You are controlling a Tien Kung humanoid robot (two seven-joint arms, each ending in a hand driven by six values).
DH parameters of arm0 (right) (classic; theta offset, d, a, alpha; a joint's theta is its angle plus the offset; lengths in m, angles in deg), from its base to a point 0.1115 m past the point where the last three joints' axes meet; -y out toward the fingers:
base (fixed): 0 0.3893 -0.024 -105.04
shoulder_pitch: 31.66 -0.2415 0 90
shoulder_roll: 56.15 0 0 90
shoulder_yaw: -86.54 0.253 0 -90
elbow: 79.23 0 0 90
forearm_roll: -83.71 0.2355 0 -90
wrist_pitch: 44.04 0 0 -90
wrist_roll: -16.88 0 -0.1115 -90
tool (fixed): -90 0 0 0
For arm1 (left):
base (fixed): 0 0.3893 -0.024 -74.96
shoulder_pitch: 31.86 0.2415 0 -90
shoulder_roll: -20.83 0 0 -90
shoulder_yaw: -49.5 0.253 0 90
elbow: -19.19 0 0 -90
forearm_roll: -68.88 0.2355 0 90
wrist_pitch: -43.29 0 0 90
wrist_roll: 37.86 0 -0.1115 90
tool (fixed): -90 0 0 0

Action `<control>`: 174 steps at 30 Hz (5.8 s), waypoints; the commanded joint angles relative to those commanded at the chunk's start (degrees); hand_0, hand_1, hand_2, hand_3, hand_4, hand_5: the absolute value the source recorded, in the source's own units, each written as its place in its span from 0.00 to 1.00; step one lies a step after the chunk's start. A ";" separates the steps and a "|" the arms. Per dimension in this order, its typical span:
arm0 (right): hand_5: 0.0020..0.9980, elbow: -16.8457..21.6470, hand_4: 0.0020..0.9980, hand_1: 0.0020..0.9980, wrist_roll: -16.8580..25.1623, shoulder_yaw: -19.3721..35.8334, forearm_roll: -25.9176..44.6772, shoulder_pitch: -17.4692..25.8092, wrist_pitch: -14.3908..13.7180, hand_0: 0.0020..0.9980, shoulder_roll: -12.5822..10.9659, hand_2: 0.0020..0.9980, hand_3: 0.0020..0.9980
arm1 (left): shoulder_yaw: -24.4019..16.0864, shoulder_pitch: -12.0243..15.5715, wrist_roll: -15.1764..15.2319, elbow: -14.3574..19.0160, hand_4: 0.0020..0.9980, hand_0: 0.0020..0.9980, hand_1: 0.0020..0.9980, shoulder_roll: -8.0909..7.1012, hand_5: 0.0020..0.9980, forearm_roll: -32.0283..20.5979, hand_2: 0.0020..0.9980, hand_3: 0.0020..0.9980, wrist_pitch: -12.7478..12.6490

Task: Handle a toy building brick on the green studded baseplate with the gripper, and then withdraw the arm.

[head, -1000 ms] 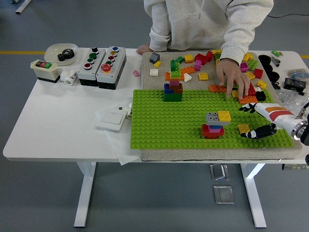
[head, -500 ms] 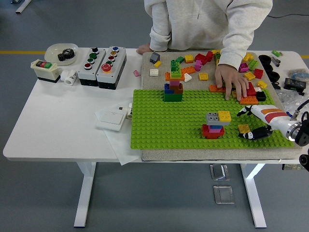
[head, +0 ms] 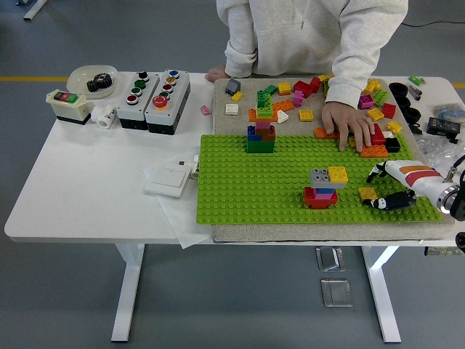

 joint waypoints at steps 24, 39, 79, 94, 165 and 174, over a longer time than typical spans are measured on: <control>0.32 1.42 0.75 0.57 1.34 -0.83 -2.13 0.83 -1.86 0.58 -0.97 0.61 0.53 | 0.08 -0.26 0.08 0.00 0.59 0.79 0.71 -0.04 0.61 -0.45 0.64 0.56 -0.04; 0.30 0.98 0.70 0.52 3.26 -1.28 -2.00 1.63 -4.59 0.46 -1.31 0.57 0.52 | 0.37 -0.33 0.13 0.00 0.59 0.79 0.71 -0.08 0.61 -0.93 0.64 0.56 -0.04; 0.26 11.67 0.63 0.52 2.40 8.60 -4.88 2.56 -5.58 0.50 -6.18 0.56 0.51 | -1.20 0.19 -0.10 0.00 0.59 0.79 0.71 -0.25 0.61 1.16 0.64 0.56 0.03; 0.26 23.99 0.64 0.52 0.18 9.63 -2.51 3.24 -2.14 0.50 -8.98 0.57 0.52 | -1.83 0.29 -0.24 0.00 0.59 0.78 0.71 -0.39 0.61 1.91 0.64 0.56 0.03; 0.31 27.98 0.71 0.56 -3.29 -1.85 -5.80 -2.91 1.88 0.51 -4.62 0.60 0.53 | -0.56 -0.33 -0.38 0.00 0.59 0.79 0.71 -0.63 0.61 0.34 0.64 0.56 -0.09; 0.31 27.90 0.72 0.56 -3.68 -1.96 -5.87 -2.86 2.37 0.51 -4.54 0.60 0.53 | -0.46 -0.18 -0.41 0.00 0.59 0.80 0.71 -0.61 0.61 0.38 0.64 0.56 -0.08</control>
